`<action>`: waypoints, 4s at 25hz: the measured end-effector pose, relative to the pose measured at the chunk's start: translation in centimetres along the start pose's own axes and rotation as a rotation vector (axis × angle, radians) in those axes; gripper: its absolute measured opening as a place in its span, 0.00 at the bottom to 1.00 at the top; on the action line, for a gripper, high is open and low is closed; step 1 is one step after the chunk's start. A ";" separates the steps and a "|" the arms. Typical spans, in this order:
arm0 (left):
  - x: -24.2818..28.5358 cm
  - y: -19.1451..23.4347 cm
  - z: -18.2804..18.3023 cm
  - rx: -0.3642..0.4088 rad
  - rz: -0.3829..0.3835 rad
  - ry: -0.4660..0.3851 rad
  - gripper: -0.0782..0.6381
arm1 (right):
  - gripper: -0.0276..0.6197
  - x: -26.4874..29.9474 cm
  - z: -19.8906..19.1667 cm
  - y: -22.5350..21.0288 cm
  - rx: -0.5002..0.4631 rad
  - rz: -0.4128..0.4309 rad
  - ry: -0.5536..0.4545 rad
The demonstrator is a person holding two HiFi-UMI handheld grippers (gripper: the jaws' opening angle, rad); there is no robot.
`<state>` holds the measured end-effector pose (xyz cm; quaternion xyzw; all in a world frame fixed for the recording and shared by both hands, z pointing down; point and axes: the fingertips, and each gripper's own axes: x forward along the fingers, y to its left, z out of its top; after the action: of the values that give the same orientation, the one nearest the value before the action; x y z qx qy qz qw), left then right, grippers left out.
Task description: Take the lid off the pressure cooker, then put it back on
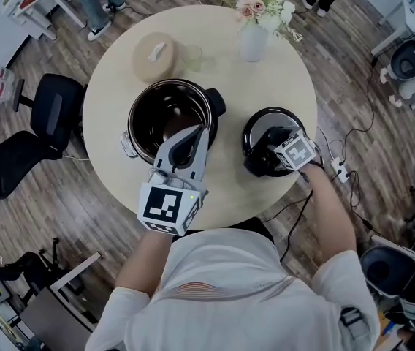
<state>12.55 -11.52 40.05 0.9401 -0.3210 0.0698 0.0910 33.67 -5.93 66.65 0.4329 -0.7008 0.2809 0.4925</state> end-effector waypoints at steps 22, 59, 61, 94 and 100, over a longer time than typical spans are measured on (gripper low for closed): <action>-6.1 5.0 1.2 -0.053 0.099 -0.089 0.12 | 0.47 -20.3 18.2 2.8 -0.271 0.026 -0.198; -20.1 14.5 -0.7 -0.108 0.375 -0.130 0.12 | 0.47 -7.0 32.3 23.0 -0.657 0.219 0.028; -19.8 14.6 -0.8 -0.106 0.371 -0.126 0.12 | 0.47 -6.5 32.2 22.6 -0.622 0.232 0.024; -12.2 19.9 -16.6 -1.040 0.061 -0.033 0.37 | 0.47 -5.8 32.1 22.4 -0.592 0.275 0.042; -12.1 20.2 -16.9 -1.163 -0.002 -0.082 0.26 | 0.47 -5.8 32.2 22.6 -0.593 0.274 0.042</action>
<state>-10.63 -16.47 56.74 0.7379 -0.3087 -0.1544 0.5800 0.14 -19.84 50.46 0.1661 -0.7935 0.1372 0.5692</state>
